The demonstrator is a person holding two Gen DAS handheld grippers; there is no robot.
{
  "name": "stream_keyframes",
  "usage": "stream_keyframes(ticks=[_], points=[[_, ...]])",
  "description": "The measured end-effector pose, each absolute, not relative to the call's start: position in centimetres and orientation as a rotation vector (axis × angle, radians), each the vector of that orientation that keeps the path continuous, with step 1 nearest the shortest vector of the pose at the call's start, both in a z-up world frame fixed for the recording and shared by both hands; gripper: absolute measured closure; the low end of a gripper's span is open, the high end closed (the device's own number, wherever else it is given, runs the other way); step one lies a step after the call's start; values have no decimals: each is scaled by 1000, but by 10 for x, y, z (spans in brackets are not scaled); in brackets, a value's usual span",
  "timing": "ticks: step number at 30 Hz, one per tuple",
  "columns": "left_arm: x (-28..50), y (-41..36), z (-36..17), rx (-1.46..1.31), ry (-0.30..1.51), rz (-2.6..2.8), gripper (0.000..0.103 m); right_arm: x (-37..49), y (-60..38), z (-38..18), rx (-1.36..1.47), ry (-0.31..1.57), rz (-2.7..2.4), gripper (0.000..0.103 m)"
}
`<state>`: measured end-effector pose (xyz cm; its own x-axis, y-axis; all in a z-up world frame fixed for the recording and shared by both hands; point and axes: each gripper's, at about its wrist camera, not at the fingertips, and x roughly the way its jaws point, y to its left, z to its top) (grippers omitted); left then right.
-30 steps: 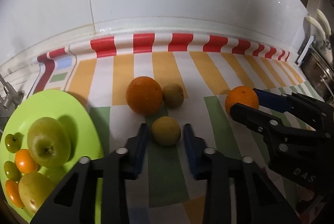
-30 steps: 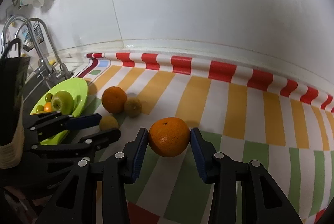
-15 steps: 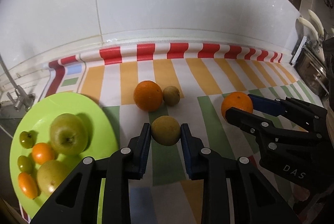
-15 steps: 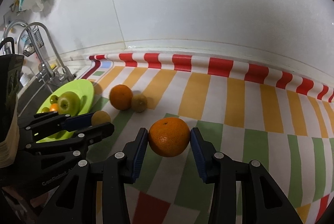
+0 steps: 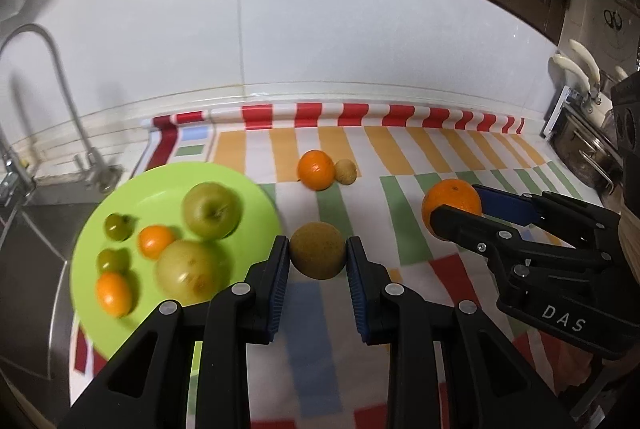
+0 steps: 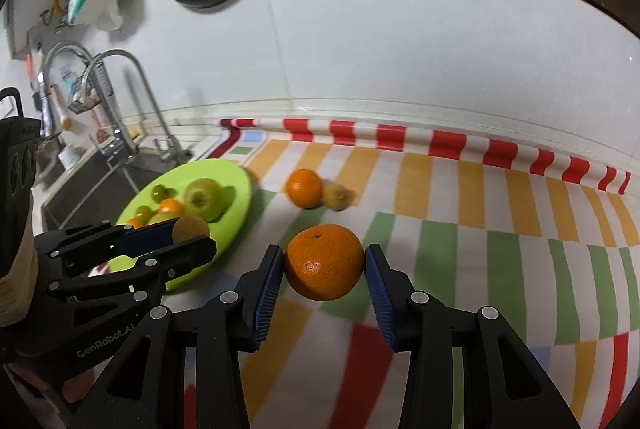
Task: Organize fruits
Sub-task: 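Carry both fruits onto the green plate and open both tools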
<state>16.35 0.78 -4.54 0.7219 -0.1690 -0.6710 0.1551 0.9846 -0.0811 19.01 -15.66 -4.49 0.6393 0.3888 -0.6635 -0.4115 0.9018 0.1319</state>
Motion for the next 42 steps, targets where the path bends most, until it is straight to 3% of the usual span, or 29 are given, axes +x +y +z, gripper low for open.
stream_keyframes(ticks=[17,38,42], points=[[98,83,-46,-50,736,-54,74,140,-79,-38,-84,742,584,60],[146,117,-84,-90,832,-32,74,205,-25,-69,-161,804,633,60],[151,117,-86,-94,844,-28,58,217,-23,-76,-136,826,645,56]])
